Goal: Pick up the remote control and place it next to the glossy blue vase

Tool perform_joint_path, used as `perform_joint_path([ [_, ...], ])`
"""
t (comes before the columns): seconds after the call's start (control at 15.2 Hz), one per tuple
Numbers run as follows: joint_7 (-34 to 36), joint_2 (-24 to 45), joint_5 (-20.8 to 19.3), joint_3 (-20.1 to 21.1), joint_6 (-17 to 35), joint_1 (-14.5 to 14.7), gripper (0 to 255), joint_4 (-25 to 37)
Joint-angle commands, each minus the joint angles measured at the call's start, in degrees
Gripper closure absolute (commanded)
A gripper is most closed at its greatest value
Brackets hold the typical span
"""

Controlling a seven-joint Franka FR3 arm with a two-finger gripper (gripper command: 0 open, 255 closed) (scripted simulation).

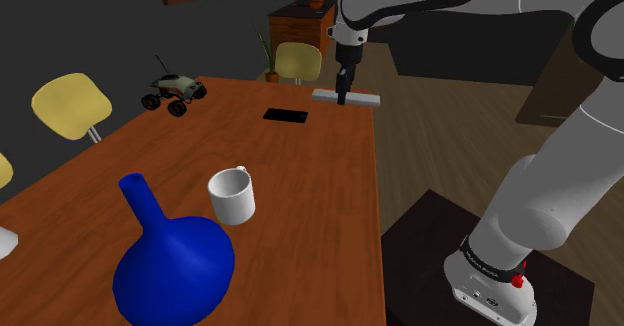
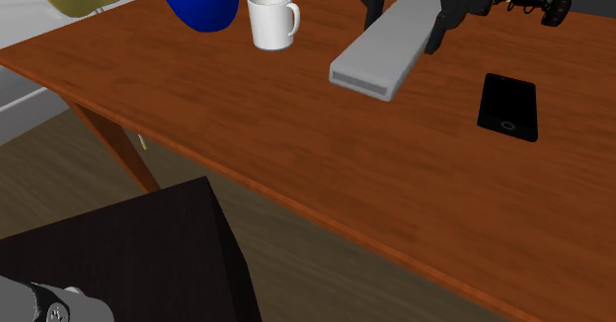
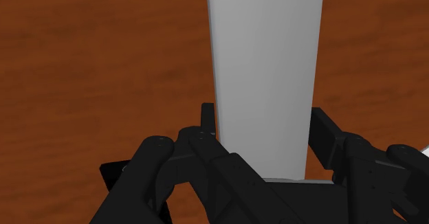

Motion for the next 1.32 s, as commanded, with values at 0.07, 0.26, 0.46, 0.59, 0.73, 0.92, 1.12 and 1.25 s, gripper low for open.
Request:
perform_joint_path([
  [0.07,-0.04,-0.06,-0.02,-0.03,-2.37,-0.03,255,2.31],
  [0.26,-0.02,0.05,-0.01,-0.03,-4.70,-0.02,255,4.74],
  [0.46,0.00,0.27,0.00,-0.03,-7.04,-0.01,255,7.31],
  [0.59,0.01,0.49,0.02,-0.03,-8.61,-0.01,255,9.10],
  [0.73,0.02,0.76,0.04,-0.03,-10.20,-0.01,255,10.95],
  [0.92,0.02,1.27,0.08,-0.05,-12.61,-0.01,255,13.87],
  [1.12,0.02,1.92,0.13,-0.07,-15.06,-0.01,255,16.97],
  [1.25,0.01,2.42,0.16,-0.08,-16.72,-0.02,255,19.14],
])
